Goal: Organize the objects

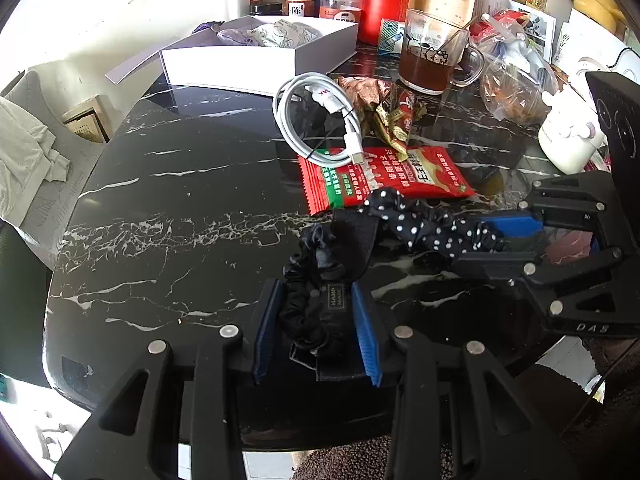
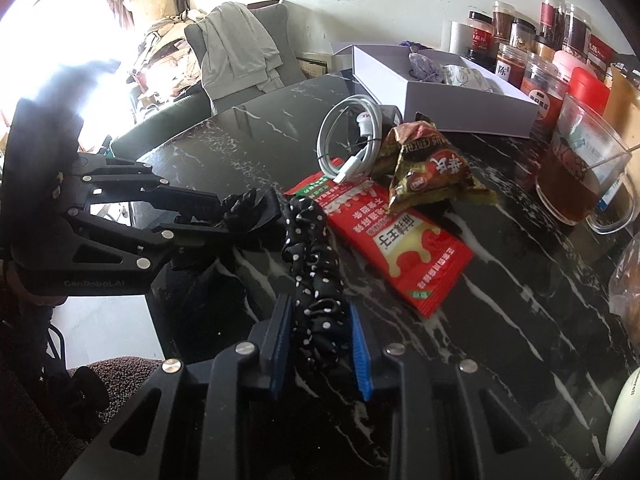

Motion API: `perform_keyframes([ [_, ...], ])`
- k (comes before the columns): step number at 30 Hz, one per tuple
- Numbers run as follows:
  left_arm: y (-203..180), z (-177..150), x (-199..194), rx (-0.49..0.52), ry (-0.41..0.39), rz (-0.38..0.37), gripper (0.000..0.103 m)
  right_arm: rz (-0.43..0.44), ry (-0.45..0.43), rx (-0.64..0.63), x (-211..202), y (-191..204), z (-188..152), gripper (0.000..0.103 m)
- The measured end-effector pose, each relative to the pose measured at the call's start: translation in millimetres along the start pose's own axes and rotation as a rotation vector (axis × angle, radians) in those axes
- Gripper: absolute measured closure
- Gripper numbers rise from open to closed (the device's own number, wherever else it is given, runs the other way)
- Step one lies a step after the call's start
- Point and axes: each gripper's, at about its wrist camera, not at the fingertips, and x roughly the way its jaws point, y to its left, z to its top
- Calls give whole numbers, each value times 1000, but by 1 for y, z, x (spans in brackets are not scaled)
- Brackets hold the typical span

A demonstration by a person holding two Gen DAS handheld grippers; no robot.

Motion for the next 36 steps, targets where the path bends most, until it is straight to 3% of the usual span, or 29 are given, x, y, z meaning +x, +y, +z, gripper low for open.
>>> perform_keyframes([
  [3,-2,1,2,11,-4,9,67,-2,-5,-2,3,3,1,69],
  [6,-5,2,3,25,-10,6,56,-2,-10,-22,6,9,2,56],
  [8,-7,1,5,33,-17,7,47,-18,-17,-40,8,13,2,54],
  [13,-8,2,7,41,-34,9,45,-36,-33,-43,10,15,2,54],
  [15,-8,2,7,40,-34,8,47,-49,-36,-52,11,17,2,54],
  [16,-8,2,7,40,-37,11,54,-61,-36,-59,11,19,2,56],
  [17,-8,3,7,36,-41,14,65,-76,-38,-66,11,20,2,64],
  [18,-7,3,6,28,-41,14,68,-79,-39,-61,12,20,2,78],
  [21,-3,6,6,15,-36,14,77,-79,-32,-39,11,16,5,86],
  [28,2,7,3,-13,-6,-10,80,-33,-19,-37,6,16,7,88],
  [36,-1,17,-19,-17,-38,3,80,-34,-53,-54,-12,20,16,88],
])
